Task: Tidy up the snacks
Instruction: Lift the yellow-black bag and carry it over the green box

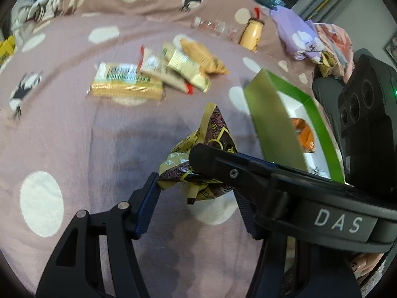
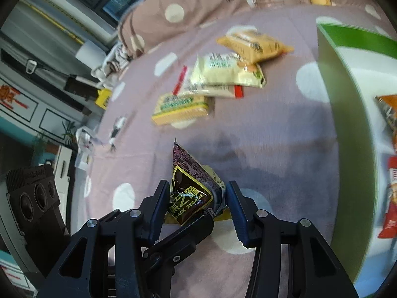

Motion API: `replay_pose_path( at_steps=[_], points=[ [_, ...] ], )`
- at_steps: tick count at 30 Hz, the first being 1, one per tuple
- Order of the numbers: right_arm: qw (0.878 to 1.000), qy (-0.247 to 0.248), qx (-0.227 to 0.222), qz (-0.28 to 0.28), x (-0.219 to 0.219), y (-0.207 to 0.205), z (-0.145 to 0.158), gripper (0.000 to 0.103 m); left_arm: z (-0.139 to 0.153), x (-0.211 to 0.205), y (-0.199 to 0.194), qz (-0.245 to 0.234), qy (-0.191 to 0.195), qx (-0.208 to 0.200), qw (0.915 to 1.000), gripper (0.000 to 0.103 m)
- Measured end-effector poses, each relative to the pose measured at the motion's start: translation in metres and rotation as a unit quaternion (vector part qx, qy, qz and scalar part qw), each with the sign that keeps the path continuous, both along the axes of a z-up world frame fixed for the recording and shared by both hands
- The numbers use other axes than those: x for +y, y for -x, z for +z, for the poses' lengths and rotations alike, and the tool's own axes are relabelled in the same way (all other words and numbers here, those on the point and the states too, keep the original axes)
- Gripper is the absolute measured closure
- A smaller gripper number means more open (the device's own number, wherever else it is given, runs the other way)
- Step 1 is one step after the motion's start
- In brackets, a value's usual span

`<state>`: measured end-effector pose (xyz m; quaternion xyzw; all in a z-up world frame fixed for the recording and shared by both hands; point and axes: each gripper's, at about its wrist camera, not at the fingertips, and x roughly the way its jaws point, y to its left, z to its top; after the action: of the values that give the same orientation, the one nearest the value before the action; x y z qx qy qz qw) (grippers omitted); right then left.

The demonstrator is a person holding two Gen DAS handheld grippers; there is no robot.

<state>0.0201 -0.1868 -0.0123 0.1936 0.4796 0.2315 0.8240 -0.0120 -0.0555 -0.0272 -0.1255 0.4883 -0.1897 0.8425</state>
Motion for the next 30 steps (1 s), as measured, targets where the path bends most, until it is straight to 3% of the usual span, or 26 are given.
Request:
replay_pose_path(
  at_steps=[16,30],
  points=[
    [0.994,-0.015,-0.098,-0.053,-0.044,0.038,0.071,0.052,0.063,-0.037,0.015,-0.040,-0.007,-0.095,0.9946,0.044],
    [0.984,-0.029,-0.125,-0.127,-0.109,0.051,0.087,0.052,0.083,-0.096,0.008,-0.104,-0.009,-0.126,0.9865,0.045]
  ],
)
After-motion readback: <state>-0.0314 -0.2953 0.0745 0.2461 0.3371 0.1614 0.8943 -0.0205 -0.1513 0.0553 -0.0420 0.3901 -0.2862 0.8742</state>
